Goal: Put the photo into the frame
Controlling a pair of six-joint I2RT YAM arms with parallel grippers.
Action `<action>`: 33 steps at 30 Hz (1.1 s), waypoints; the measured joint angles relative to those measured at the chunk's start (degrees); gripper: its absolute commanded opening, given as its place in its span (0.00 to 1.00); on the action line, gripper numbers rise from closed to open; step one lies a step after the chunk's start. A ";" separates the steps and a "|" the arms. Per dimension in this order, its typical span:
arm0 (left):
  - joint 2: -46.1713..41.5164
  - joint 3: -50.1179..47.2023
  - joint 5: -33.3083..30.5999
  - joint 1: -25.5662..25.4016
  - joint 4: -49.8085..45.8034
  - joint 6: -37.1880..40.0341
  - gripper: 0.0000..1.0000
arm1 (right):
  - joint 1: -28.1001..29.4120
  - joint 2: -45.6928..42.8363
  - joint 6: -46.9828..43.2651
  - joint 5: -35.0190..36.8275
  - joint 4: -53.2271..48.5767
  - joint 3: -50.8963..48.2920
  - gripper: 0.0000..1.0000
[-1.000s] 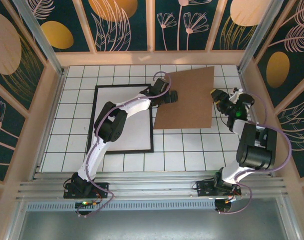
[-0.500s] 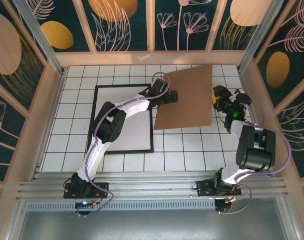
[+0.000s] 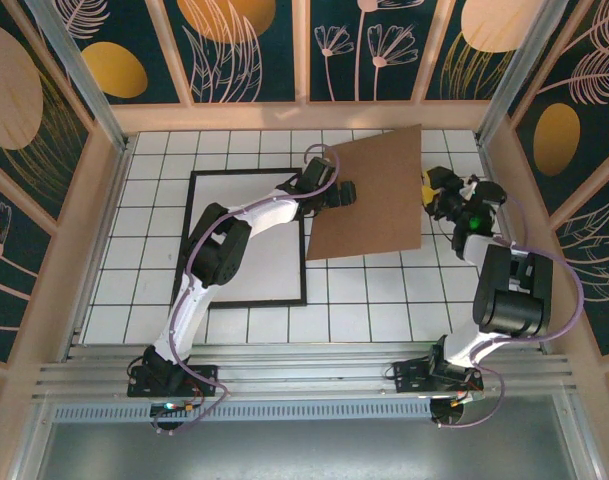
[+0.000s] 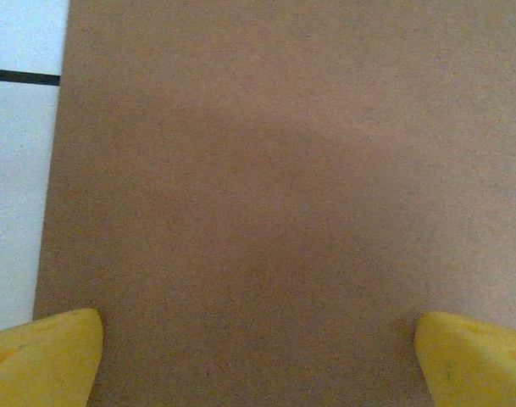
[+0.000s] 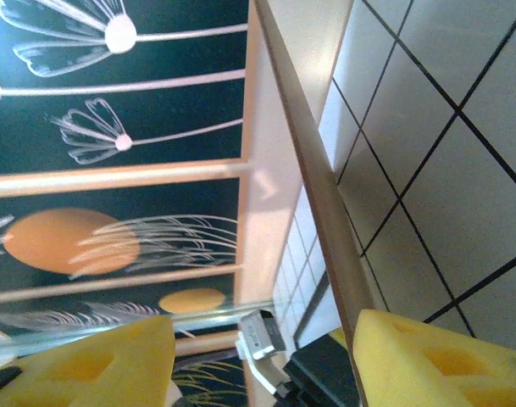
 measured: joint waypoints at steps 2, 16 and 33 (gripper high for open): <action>-0.07 -0.02 0.04 0.00 0.07 -0.04 0.94 | -0.09 0.44 -6.16 -2.27 -5.57 3.32 0.59; -2.58 -1.53 4.94 0.07 1.68 -2.27 0.95 | 0.63 -0.96 -19.91 -9.46 -20.90 12.63 0.52; -8.98 -5.55 11.02 -0.13 5.03 -5.77 0.95 | 9.25 -5.01 -19.54 -3.32 -26.14 22.34 0.44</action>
